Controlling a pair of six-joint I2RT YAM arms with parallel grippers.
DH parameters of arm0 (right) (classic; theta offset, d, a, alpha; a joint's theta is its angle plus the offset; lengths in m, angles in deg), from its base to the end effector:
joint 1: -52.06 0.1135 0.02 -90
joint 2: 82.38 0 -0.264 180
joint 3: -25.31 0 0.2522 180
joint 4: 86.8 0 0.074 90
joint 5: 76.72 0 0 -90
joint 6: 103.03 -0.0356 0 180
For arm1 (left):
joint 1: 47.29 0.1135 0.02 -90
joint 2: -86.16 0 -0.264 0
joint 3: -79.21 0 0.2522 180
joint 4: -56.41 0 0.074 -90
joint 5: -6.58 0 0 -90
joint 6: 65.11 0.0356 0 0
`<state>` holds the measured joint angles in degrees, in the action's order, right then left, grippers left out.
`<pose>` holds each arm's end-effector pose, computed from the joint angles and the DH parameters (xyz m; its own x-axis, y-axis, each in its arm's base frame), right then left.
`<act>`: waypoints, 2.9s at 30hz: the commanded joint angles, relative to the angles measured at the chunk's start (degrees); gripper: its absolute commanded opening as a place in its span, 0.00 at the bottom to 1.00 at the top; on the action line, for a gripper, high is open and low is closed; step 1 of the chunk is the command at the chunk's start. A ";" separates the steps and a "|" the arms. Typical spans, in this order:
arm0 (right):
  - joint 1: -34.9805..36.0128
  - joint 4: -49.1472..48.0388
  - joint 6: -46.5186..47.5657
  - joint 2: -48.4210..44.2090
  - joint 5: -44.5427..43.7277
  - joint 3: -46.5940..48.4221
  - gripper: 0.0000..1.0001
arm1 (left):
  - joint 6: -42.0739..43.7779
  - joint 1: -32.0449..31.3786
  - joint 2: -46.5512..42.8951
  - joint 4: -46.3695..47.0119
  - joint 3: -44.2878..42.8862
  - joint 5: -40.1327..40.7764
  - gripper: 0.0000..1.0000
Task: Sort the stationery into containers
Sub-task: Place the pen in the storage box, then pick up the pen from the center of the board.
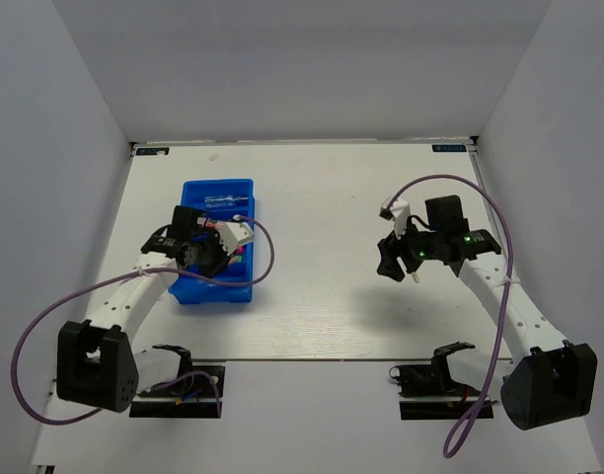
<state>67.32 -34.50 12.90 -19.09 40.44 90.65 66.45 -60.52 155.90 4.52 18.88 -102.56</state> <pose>0.2089 0.0738 0.2771 -0.4415 -0.5237 -0.7285 -0.7882 0.6144 0.0360 0.2203 -0.0638 0.2255 -0.3938 0.7364 -0.5501 0.8429 0.5280 0.1034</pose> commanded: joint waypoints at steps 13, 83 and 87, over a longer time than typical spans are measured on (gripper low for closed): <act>-1.29 -0.31 -0.09 1.05 1.58 0.20 0.70 | 2.56 7.17 -1.01 1.83 -0.19 -14.35 0.17; 4.21 22.76 15.88 38.90 14.90 34.07 0.00 | -46.89 -16.03 -40.99 9.39 5.88 9.81 1.00; 15.01 27.46 15.75 45.50 18.63 50.67 0.00 | -51.48 -16.03 -42.05 11.93 4.65 13.42 1.00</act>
<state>74.51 -15.72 24.24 22.55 48.59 131.54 20.99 -76.30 114.43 13.55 25.96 -94.34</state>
